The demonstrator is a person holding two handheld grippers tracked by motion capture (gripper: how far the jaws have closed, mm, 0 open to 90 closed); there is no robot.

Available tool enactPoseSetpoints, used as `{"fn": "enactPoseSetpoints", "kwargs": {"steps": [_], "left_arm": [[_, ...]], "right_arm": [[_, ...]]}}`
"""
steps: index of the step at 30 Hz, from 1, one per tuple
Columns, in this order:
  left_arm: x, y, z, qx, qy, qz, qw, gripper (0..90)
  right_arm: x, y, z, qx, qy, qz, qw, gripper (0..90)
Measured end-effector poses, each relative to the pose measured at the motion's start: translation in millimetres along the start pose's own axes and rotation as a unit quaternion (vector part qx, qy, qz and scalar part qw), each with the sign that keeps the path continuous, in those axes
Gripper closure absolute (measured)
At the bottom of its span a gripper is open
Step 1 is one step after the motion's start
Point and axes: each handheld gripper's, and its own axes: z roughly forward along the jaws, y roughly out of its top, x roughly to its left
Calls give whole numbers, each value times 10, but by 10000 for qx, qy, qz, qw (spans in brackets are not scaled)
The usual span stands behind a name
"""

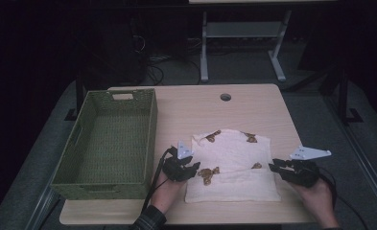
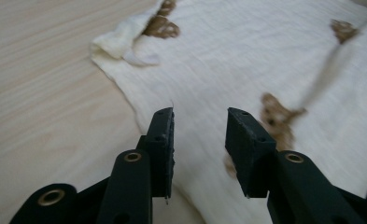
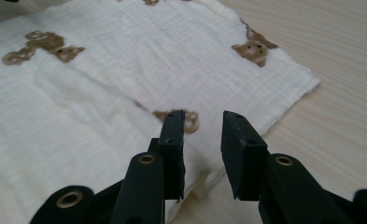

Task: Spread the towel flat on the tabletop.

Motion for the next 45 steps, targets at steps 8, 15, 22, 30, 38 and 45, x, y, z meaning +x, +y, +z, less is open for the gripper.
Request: {"fn": "enactPoseSetpoints", "kwargs": {"steps": [8,15,22,30,38,45], "left_arm": [[243,197,392,17,-49,-126,9999,770],[340,384,646,62,436,180,9989,769],[468,529,827,213,470,157,9985,741],[546,557,939,324,549,30,9980,899],[652,584,867,57,667,-287,9973,900],[703,606,853,-93,708,-422,9966,900]], "right_arm": [[-251,176,212,79,-101,79,9999,698],[-384,254,270,6,-147,165,9998,702],[-407,238,301,46,-110,153,9998,702],[-468,289,376,91,-206,197,9996,696],[-768,431,676,306,-422,491,9974,670],[-862,470,894,624,-483,487,9957,747]]}}
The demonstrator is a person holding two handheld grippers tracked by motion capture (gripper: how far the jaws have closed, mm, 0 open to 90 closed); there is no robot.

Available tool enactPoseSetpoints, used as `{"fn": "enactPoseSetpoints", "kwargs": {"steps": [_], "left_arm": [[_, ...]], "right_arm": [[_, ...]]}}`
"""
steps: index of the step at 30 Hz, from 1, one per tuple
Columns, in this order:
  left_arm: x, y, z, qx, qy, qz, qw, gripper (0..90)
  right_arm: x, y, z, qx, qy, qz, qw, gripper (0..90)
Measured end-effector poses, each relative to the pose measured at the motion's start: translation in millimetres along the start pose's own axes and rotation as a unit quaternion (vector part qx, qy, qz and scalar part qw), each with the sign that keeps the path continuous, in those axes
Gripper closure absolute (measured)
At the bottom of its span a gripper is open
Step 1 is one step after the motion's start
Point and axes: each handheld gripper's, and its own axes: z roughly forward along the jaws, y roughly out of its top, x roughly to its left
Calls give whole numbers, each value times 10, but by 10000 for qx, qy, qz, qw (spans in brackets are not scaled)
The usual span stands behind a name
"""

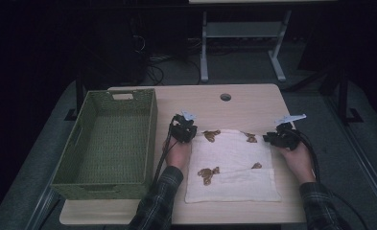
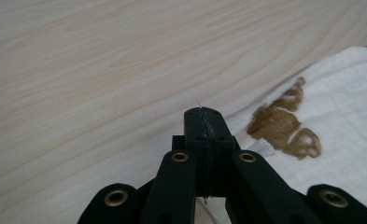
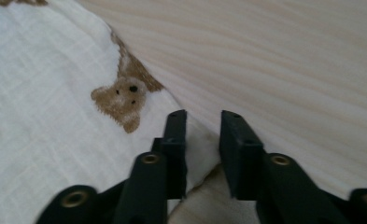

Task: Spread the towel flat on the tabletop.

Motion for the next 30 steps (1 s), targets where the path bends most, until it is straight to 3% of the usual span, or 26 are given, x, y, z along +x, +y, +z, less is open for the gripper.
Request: {"fn": "enactPoseSetpoints", "kwargs": {"steps": [3,6,9,10,12,14,17,18,20,24,28,30], "left_arm": [[43,4,31,2,27,-95,10000,900],[98,5,35,-120,143,-227,9996,900],[159,34,33,-216,215,-336,9990,900],[185,50,34,-247,242,-372,9987,900],[212,69,15,-346,228,-500,9979,900],[183,71,-27,-377,60,-552,9977,898],[80,33,-81,-304,-163,-375,9987,826],[51,14,-88,-286,-208,-357,9987,781],[5,-16,-98,-312,-228,-271,9989,693],[-54,-29,-75,-241,-359,-177,9989,567],[-74,-46,42,13,69,110,9999,553],[-31,-47,94,81,317,143,9994,681]], "right_arm": [[-27,-5,20,-13,186,94,9998,842],[-28,56,50,-3,80,-1,10000,853],[-62,152,63,-244,-36,-6,9997,859],[-77,186,71,-178,-2,71,9998,859],[-114,276,102,-236,-68,64,9997,859],[-129,355,118,-293,-147,45,9995,859],[-145,445,137,-265,-182,-37,9995,856],[-141,460,140,-312,-291,-85,9991,847],[-144,461,147,-350,-390,-67,9986,746],[-155,427,138,-325,-282,49,9991,690],[-147,420,128,-313,-236,-22,9992,684],[-145,421,128,-328,-209,-17,9992,684]]}}
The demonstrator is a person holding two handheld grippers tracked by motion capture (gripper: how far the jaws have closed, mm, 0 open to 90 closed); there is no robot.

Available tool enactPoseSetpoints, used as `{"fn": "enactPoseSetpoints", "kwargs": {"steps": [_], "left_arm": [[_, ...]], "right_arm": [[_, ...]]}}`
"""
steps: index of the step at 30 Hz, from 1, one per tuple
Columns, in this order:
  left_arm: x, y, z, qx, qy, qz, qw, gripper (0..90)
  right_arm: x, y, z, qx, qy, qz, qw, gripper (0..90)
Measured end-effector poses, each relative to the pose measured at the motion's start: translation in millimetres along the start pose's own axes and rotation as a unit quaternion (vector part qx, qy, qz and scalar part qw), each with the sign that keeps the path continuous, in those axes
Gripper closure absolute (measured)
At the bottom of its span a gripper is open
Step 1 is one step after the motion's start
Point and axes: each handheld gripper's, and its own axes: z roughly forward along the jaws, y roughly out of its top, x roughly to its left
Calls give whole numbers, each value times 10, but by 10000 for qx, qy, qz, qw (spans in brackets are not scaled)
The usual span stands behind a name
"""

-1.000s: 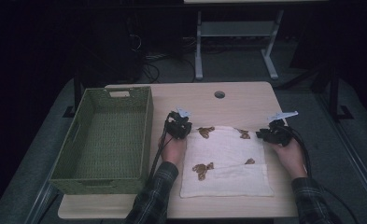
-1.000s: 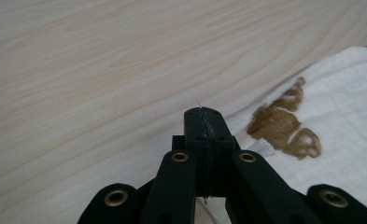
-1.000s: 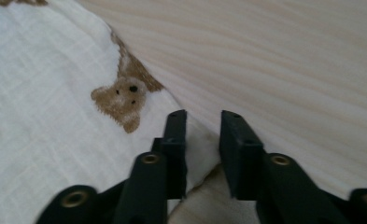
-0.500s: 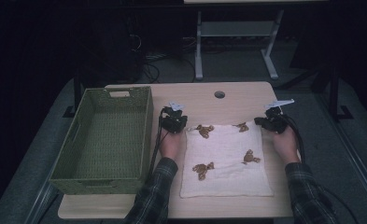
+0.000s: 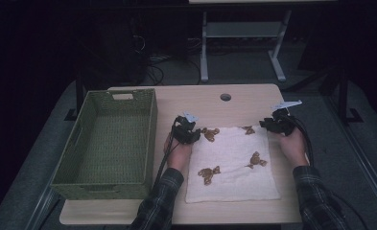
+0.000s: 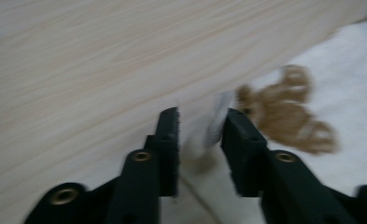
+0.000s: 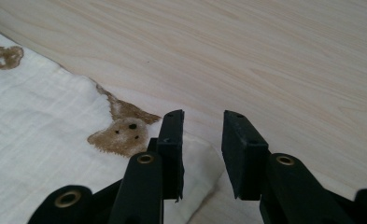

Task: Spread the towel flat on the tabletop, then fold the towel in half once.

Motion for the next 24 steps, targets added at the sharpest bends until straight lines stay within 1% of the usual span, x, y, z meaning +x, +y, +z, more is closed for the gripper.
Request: {"fn": "enactPoseSetpoints", "kwargs": {"steps": [1,2,3,4,6,7,8,10,14,20,24], "left_arm": [[33,6,25,9,81,-61,9999,693],[74,16,44,26,178,-104,9998,699],[120,30,61,75,293,-110,9995,699],[161,44,81,108,352,-174,9992,699],[228,66,92,51,308,-355,9989,699],[240,74,84,52,286,-368,9989,696],[246,84,67,0,198,-387,9991,690],[237,84,72,-15,90,-431,9990,663],[230,65,115,-16,-117,-493,9987,627],[231,61,155,26,-152,-490,9987,618],[227,52,182,99,-136,-388,9991,619]], "right_arm": [[12,1,5,12,17,9,10000,684],[17,1,11,23,17,-45,10000,684],[26,1,13,34,22,-48,10000,681],[31,2,13,42,26,-52,10000,678],[30,5,10,26,34,-53,10000,678],[25,4,6,14,53,-48,10000,678],[22,4,5,3,68,-37,10000,678],[8,-2,3,22,84,-11,10000,678],[-59,-38,28,113,53,140,9998,679],[-115,-81,94,237,44,261,9994,679],[-147,-112,145,302,29,315,9990,694]]}}
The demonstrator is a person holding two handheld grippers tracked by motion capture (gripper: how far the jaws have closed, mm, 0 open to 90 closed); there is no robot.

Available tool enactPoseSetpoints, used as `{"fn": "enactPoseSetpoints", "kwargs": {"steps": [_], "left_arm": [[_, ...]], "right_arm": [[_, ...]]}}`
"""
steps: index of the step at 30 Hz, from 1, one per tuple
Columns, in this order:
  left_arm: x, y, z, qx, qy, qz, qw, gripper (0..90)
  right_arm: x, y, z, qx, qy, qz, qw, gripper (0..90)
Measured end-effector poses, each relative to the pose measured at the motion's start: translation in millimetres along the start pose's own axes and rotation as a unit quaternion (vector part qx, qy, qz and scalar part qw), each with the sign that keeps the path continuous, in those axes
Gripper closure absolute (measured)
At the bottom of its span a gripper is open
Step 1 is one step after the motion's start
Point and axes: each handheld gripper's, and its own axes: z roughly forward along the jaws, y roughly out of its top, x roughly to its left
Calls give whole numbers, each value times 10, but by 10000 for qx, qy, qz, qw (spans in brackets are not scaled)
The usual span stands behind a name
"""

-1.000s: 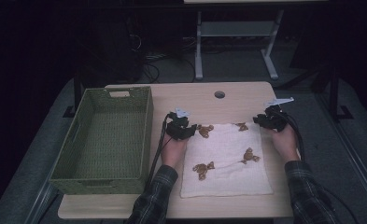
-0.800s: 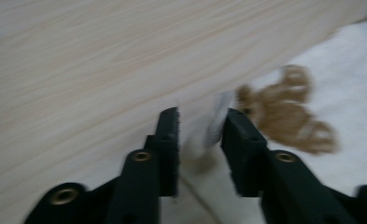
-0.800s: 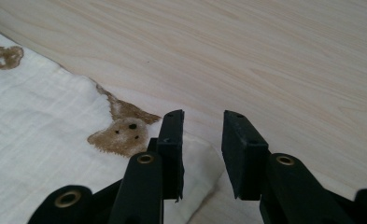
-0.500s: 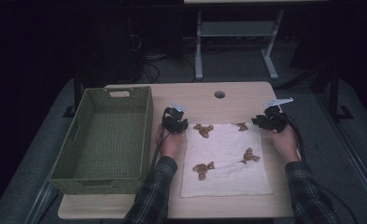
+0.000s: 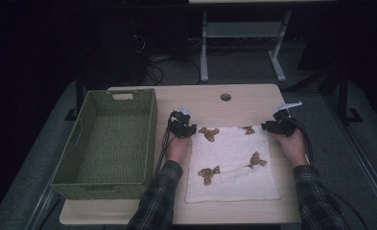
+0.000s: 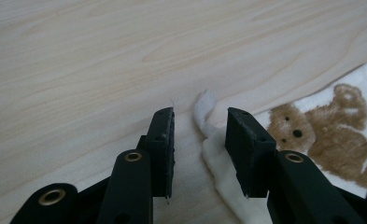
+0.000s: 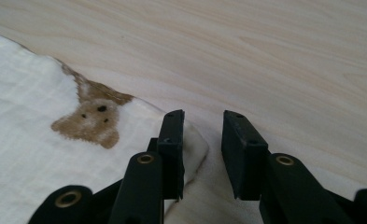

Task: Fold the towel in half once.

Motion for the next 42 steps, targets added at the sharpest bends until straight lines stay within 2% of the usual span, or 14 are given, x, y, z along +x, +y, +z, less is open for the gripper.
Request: {"fn": "enactPoseSetpoints", "kwargs": {"steps": [3,6,9,11,13,15,18,21,22,24,26,30,35,42], "left_arm": [[7,-7,0,14,-41,-18,10000,635],[-8,-5,-2,21,-109,27,9999,693],[-34,-3,-1,20,-201,88,9998,826],[-45,0,-2,36,-135,136,9998,867],[-38,9,-6,43,-62,78,9999,880],[-15,29,-34,-52,-21,-1,10000,885],[9,102,-112,-323,87,-87,9994,887],[7,266,-236,-601,206,-112,9979,887],[7,322,-287,-687,240,-86,9973,887],[-2,413,-370,-813,282,-57,9963,887],[-19,448,-423,-864,278,-12,9959,886],[-65,398,-509,-833,183,34,9964,886],[-91,276,-647,-773,-2,-55,9970,886],[-224,101,-865,-645,-46,86,9979,886]], "right_arm": [[-13,-11,12,1,84,122,9999,726],[-14,-9,17,-8,145,48,9999,783],[1,-9,18,14,245,102,9996,846],[5,-9,17,25,257,123,9996,859],[6,-3,19,30,227,53,9997,867],[16,12,0,22,110,-19,9999,870],[-7,51,-62,-195,167,75,9996,871],[-30,123,-151,-418,141,122,9990,872],[-41,167,-173,-377,177,156,9990,872],[-46,237,-243,-534,109,109,9985,872],[-62,310,-315,-559,155,139,9982,872],[-45,303,-408,-640,143,59,9978,871],[33,118,-521,-749,235,-42,9969,871],[193,-124,-718,-895,295,-155,9954,871]]}}
